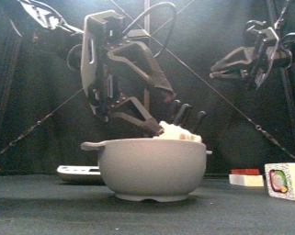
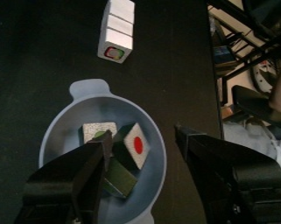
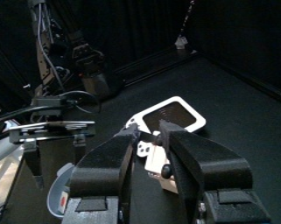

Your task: Put sushi piece in bowl

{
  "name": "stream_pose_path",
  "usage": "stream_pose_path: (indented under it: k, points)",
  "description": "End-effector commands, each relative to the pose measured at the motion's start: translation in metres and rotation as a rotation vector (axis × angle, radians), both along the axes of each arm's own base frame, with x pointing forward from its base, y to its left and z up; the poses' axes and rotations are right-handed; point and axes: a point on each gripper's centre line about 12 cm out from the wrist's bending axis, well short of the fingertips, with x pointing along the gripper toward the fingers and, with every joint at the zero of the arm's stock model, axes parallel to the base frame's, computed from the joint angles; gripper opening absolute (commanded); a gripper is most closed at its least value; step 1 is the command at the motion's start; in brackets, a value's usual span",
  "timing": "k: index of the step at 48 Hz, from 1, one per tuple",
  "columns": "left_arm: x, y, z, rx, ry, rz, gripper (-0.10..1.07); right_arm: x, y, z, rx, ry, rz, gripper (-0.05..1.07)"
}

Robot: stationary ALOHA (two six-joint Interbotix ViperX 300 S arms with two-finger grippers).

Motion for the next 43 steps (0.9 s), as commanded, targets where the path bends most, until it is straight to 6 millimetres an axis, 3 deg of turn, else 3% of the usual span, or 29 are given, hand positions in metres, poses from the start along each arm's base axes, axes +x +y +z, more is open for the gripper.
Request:
stream_pose_path:
  k: [1,43]
  points:
    - [0.004,0.0009,0.0146,-0.01,-0.042,0.003,0.92,0.0012,-0.0013,0.0041,0.0,-0.011,-0.004,0.68]
    - [0.0024,0.0036,0.0126,-0.018,-0.032,0.018,0.92,0.0007,-0.0004,0.0057,-0.015,-0.013,0.001,0.68]
